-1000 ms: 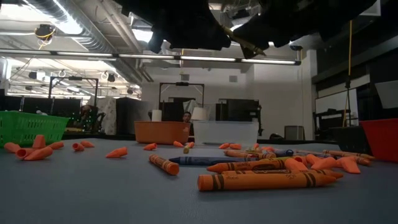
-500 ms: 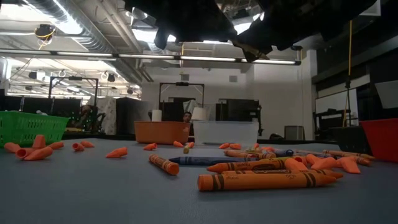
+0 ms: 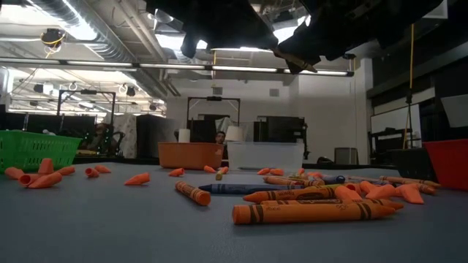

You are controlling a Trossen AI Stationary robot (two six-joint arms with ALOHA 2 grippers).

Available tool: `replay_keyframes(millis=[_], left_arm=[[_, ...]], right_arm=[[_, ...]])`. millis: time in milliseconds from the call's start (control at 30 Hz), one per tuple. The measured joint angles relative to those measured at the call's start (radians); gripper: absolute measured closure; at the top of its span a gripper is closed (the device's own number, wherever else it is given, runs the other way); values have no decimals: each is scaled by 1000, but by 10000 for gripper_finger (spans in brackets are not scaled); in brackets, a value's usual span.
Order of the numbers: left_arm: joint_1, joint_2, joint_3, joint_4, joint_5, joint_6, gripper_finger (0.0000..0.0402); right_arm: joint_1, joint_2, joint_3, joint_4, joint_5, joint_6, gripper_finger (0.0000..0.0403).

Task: Sort crayons
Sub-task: Put the yellow crayon into the green bin

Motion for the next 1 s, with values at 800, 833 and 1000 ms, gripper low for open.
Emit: replay_keyframes(millis=[800,833,1000], left_arm=[[2,-28,0,-58,-4,9,388],[2,-39,0,-79,-4,9,388],[2,-110,0,-214,4,-1,388]], right_arm=[[0,0,0,-1,36,8,295],[-1,0,0,-5,40,8,288],[-1,0,0,-53,126,5,272]])
